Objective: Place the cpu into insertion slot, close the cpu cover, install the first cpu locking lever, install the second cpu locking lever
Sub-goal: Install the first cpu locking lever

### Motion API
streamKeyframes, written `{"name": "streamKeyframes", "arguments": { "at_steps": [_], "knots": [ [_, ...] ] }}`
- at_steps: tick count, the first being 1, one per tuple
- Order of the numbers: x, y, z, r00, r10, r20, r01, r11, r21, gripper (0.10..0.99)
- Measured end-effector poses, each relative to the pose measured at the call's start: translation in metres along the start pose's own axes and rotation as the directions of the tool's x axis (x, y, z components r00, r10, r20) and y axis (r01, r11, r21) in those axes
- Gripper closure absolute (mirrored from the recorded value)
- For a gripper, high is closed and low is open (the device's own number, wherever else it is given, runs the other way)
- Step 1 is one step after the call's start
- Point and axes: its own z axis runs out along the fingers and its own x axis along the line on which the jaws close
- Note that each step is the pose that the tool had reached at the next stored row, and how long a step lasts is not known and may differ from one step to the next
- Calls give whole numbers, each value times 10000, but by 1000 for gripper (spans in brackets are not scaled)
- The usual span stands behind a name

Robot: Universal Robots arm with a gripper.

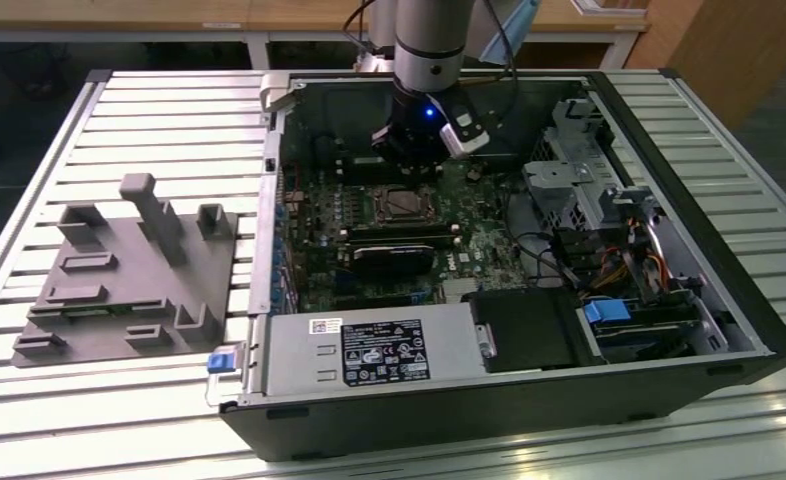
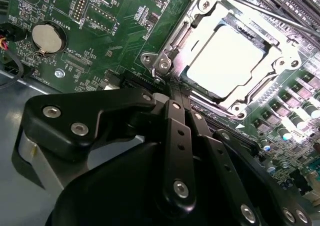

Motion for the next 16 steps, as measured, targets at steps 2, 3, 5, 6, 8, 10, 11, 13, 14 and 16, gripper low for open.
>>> {"name": "streamKeyframes", "arguments": {
  "at_steps": [2,3,5,6,8,10,11,13,14,16],
  "knots": [
    [0,0,-11,10000,0,0,0,10000,1,980],
    [0,0,-20,10000,1,-2,-1,10000,2,980],
    [0,1,-30,10000,0,0,0,10000,0,980],
    [0,2,-31,10000,1,1,-1,10000,-1,980],
    [0,2,-31,10000,0,1,0,10000,-2,980],
    [0,1,-31,10000,0,-1,0,10000,1,980],
    [0,1,-30,10000,0,-2,0,10000,3,980],
    [0,0,-27,10000,0,-2,0,10000,3,980],
    [0,0,-26,10000,0,-2,0,10000,3,980],
    [0,1,-23,10000,0,-2,0,10000,3,980]
  ]
}}
